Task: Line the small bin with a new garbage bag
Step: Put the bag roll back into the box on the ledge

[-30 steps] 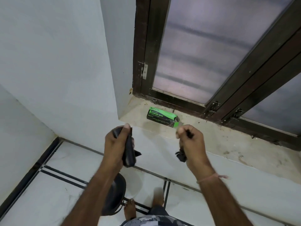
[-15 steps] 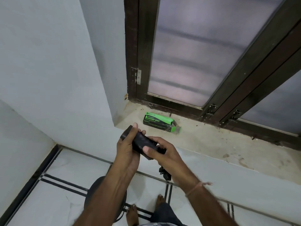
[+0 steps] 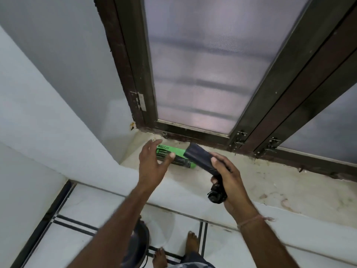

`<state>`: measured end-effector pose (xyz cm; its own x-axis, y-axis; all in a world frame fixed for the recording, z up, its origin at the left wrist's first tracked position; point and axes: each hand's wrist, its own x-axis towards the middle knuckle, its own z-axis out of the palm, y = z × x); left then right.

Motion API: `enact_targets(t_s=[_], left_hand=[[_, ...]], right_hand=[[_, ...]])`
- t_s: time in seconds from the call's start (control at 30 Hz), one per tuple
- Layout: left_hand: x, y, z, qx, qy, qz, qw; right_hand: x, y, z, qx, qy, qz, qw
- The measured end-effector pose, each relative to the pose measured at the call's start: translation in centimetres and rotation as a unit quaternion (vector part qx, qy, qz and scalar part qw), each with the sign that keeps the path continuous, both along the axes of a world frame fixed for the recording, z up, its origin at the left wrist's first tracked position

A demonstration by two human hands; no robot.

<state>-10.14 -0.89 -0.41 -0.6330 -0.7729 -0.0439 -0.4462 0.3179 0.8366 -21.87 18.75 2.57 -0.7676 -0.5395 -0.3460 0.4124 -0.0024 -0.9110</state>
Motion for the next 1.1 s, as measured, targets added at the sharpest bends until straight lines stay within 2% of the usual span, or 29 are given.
enact_targets(t_s=[0.03, 0.1, 0.2, 0.4, 0.57, 0.67, 0.93, 1.1], left_hand=[[-0.7, -0.8, -1.2, -0.063, -0.057, -0.046, 0.995], [-1.8, -1.7, -2.6, -0.110, -0.140, -0.119, 0.977], [-3.3, -2.0, -3.7, -0.143, -0.185, -0.152, 0.960], [-3.7, -1.6, -3.8, -0.141, -0.127, -0.095, 0.977], [-2.7, -2.2, -3.1, -0.102, -0.084, -0.010, 0.991], [-2.4, -2.4, -2.6, -0.106, -0.085, 0.007, 0.991], [-2.0, -2.8, -0.6, -0.183, -0.084, -0.066, 0.977], [-1.9, -2.7, -0.3, -0.189, -0.068, -0.089, 0.976]], right_hand=[[-1.2, 0.3, -0.3, 0.003, -0.004, -0.016, 1.000], [-2.9, 0.2, -1.0, 0.018, 0.006, -0.037, 0.999], [-4.4, -0.5, -2.0, 0.036, 0.040, -0.031, 0.998], [-5.9, -0.4, -3.8, 0.076, 0.094, -0.006, 0.993], [-6.0, 0.3, -3.6, 0.075, 0.117, 0.062, 0.988], [-6.4, 0.5, -3.0, 0.068, 0.149, 0.115, 0.980], [-8.5, -0.3, -1.0, 0.093, 0.225, 0.204, 0.948], [-9.1, -0.3, 0.1, 0.070, 0.183, 0.194, 0.961]])
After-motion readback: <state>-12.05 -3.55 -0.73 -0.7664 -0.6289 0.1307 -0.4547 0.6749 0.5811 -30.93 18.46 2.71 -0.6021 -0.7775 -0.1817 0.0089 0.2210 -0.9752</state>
